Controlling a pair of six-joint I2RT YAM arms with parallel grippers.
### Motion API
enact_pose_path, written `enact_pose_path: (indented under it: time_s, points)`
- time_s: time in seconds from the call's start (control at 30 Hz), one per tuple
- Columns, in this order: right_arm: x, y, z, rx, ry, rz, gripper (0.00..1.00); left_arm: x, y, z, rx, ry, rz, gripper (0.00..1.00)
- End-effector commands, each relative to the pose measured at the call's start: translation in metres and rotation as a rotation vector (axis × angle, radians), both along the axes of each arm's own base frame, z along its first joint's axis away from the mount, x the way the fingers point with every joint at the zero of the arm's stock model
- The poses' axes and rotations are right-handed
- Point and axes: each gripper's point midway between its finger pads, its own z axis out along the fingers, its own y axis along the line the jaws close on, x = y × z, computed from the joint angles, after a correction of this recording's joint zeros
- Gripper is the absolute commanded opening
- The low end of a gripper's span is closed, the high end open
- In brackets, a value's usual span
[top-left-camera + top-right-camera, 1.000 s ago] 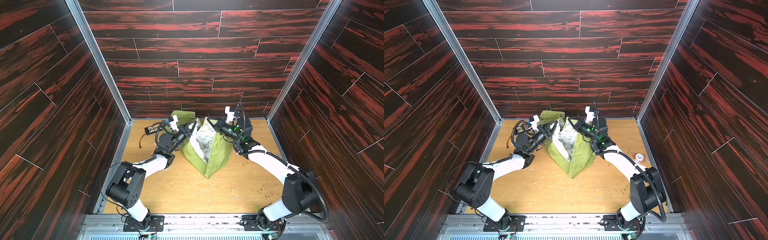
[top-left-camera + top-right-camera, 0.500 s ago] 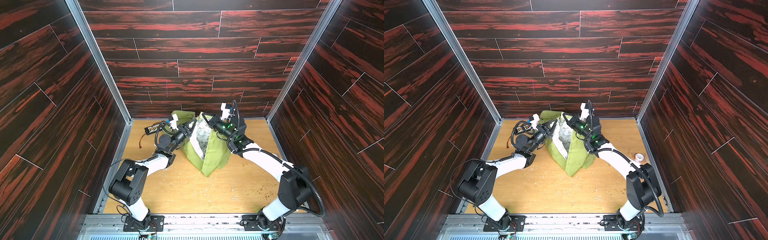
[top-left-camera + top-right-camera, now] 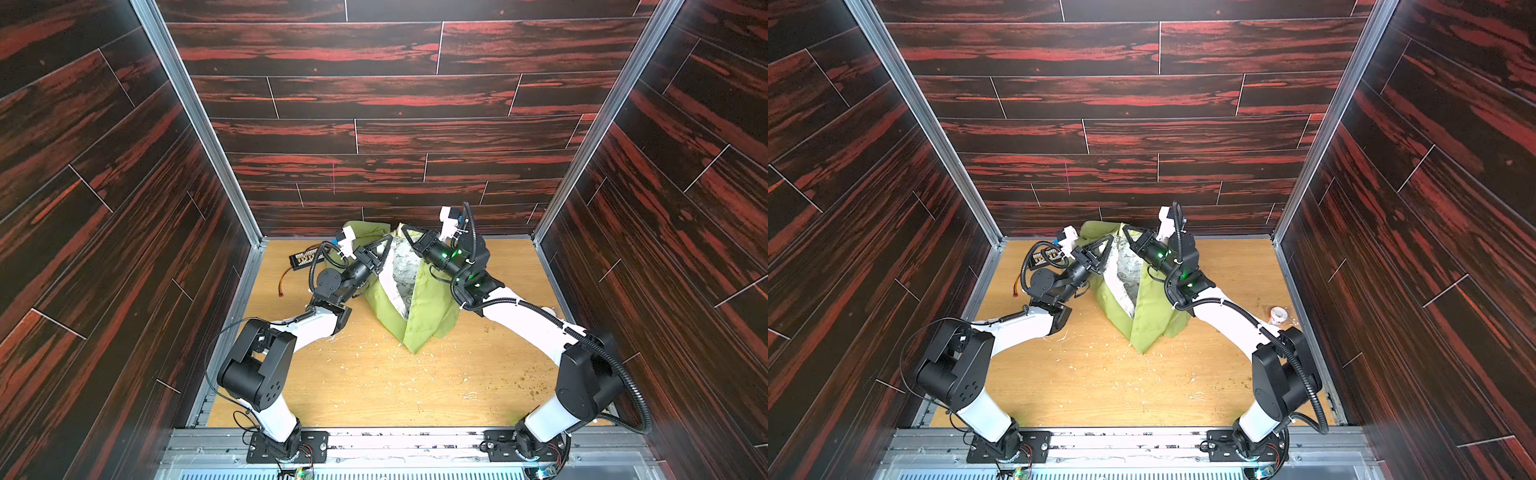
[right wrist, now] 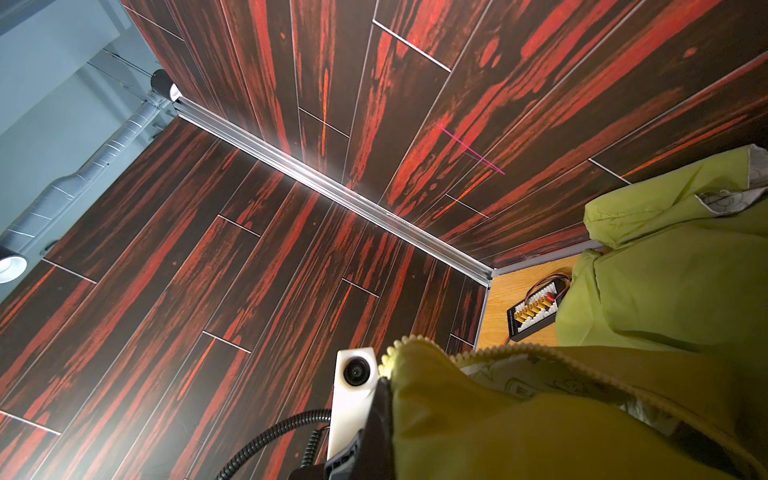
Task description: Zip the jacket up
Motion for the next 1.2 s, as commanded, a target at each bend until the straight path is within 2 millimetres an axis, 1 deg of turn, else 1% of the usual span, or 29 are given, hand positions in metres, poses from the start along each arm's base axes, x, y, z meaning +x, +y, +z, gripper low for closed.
enact_pose_path:
  time_s: [0.0,0.13,0.23,0.53,0.87,1.17]
  points:
    - [0.0,0.001,0.019,0.042,-0.057,-0.015,0.0,-0.008,0.005,0.029,-0.056,-0.082,-0.001,0.0]
    - [-0.001,-0.003,0.021,0.055,-0.056,-0.037,0.0,-0.008,0.006,0.029,-0.063,-0.077,0.004,0.0]
    - [-0.002,-0.003,0.022,0.057,-0.057,-0.034,0.0,-0.008,0.008,0.028,-0.07,-0.07,0.012,0.0]
    - [-0.005,0.004,0.016,0.038,-0.042,-0.018,0.0,-0.006,0.007,0.028,-0.072,-0.066,0.005,0.0]
    - [-0.005,0.012,0.015,0.014,-0.036,0.009,0.0,-0.006,0.006,0.026,-0.068,-0.061,-0.001,0.0]
    - [-0.011,0.016,0.016,0.006,-0.052,0.046,0.0,-0.002,0.006,0.023,-0.073,-0.047,-0.008,0.0]
